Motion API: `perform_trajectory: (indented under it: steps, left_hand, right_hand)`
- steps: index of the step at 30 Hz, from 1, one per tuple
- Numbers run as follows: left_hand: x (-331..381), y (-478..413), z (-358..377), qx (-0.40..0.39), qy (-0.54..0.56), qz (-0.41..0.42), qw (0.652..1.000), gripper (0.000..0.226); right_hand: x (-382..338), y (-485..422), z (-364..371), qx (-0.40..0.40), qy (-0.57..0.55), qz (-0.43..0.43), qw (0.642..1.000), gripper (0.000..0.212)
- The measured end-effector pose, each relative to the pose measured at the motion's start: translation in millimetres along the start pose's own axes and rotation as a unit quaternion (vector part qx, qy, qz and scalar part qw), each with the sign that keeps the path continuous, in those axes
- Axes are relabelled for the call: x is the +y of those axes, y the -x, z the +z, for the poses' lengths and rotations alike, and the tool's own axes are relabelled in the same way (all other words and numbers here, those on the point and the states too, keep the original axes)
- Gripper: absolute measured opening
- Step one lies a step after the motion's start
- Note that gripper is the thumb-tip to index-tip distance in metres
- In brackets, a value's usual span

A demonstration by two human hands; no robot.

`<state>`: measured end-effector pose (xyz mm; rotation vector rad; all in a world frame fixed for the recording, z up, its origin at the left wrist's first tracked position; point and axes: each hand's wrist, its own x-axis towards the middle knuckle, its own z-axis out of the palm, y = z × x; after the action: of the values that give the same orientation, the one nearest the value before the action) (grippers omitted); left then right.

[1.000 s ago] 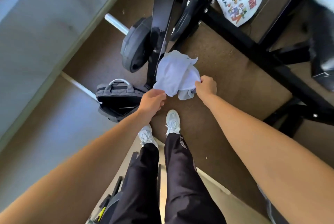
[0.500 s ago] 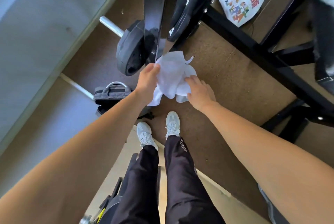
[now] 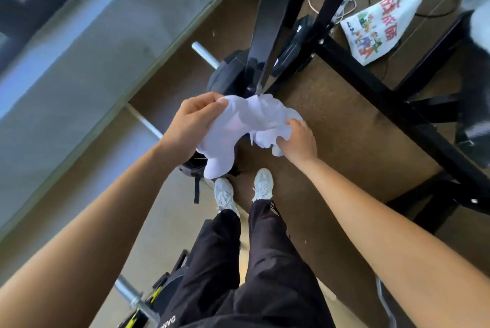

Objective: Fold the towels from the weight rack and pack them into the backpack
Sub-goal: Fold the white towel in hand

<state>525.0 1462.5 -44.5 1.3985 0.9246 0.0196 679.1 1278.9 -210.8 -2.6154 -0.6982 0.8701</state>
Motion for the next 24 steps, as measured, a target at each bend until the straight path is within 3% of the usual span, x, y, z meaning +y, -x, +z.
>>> perform_trajectory:
  steps: [1, 3, 5, 6, 9, 10, 15, 18, 21, 24]
  left_hand:
    - [5.5, 11.2, -6.5, -0.005, -0.017, 0.003, 1.000, 0.026]
    - [10.7, 26.1, -14.4, -0.029, -0.061, 0.010, 0.998, 0.024]
    - [21.7, 40.2, -28.0, -0.041, -0.096, 0.026, 0.994, 0.024]
    - [25.3, 46.9, -35.3, -0.045, -0.119, 0.033, 0.991, 0.024]
    - [23.7, 62.8, -58.1, -0.045, -0.173, 0.046, 0.983, 0.031]
    - [18.4, 67.6, -66.7, -0.036, -0.182, 0.049, 0.981, 0.036]
    - [-23.3, 98.7, -111.0, 0.015, -0.156, 0.027, 0.987, 0.037]
    - [-58.9, 110.9, -134.2, 0.037, -0.172, 0.014, 0.984, 0.032]
    - [-100.9, 116.2, -158.2, 0.063, -0.204, -0.007, 0.977, 0.044]
    - [-148.2, 115.2, -187.7, 0.041, -0.221, -0.032, 0.974, 0.046]
  right_hand:
    - [-20.5, 18.2, -13.4, 0.031, -0.094, -0.045, 0.994, 0.058]
    - [-60.4, 59.0, -39.9, 0.045, -0.274, -0.162, 0.947, 0.070]
    - [-103.5, 93.3, -63.4, 0.002, -0.343, -0.245, 0.907, 0.077]
    - [-122.7, 104.2, -70.6, -0.038, -0.349, -0.262, 0.899, 0.070]
    - [-160.2, 113.2, -67.0, -0.093, -0.312, -0.268, 0.907, 0.022]
    - [-167.8, 113.1, -60.8, -0.103, -0.305, -0.270, 0.908, 0.014]
    - [-197.3, 116.2, -31.7, -0.155, -0.267, -0.277, 0.910, 0.022]
    - [-220.6, 121.0, -11.3, -0.149, -0.268, -0.261, 0.915, 0.025]
    - [-246.4, 129.0, 15.4, -0.145, -0.291, -0.232, 0.917, 0.029]
    - [-265.8, 136.8, 46.3, -0.104, -0.303, -0.186, 0.929, 0.033]
